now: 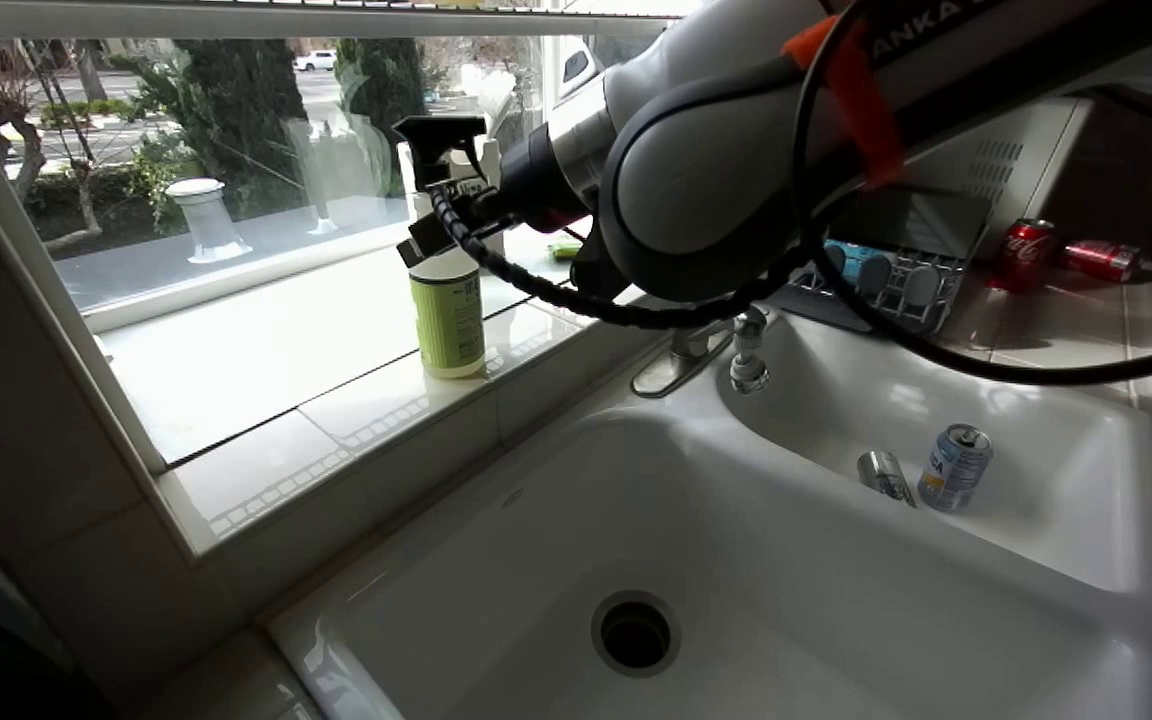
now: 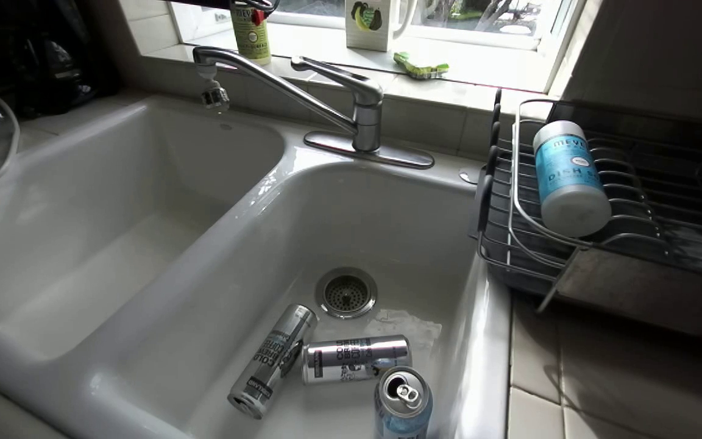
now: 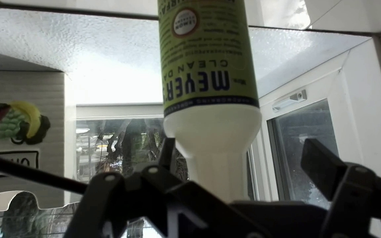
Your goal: Pick up the spray bottle and place it on the rack directly above the window seal
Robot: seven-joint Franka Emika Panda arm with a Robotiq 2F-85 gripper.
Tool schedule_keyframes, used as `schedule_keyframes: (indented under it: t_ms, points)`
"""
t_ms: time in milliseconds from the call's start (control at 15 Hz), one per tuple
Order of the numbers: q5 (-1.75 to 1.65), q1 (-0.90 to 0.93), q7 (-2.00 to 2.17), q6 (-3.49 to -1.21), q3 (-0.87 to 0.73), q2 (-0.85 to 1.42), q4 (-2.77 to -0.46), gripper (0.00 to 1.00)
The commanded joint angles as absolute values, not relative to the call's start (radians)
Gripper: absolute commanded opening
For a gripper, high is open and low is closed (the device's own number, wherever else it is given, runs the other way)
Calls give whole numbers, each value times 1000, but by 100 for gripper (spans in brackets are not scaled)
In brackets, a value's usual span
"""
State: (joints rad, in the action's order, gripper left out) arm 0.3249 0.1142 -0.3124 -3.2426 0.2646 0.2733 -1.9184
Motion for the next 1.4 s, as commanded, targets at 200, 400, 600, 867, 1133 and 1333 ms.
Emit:
schedule_keyframes:
  t_ms: [200,400,600,867,1133,1333]
  points:
    - [314,92,-342,-3296,279,316,-1893,43]
    - [314,92,-345,-3309,275,315,-1892,21]
    - [313,95,-348,-3311,275,315,-1888,50]
    - [315,105,-346,-3330,268,332,-1870,71]
    - [306,79,-352,-3333,307,376,-1819,99]
    - [285,44,-370,-3326,364,424,-1760,100]
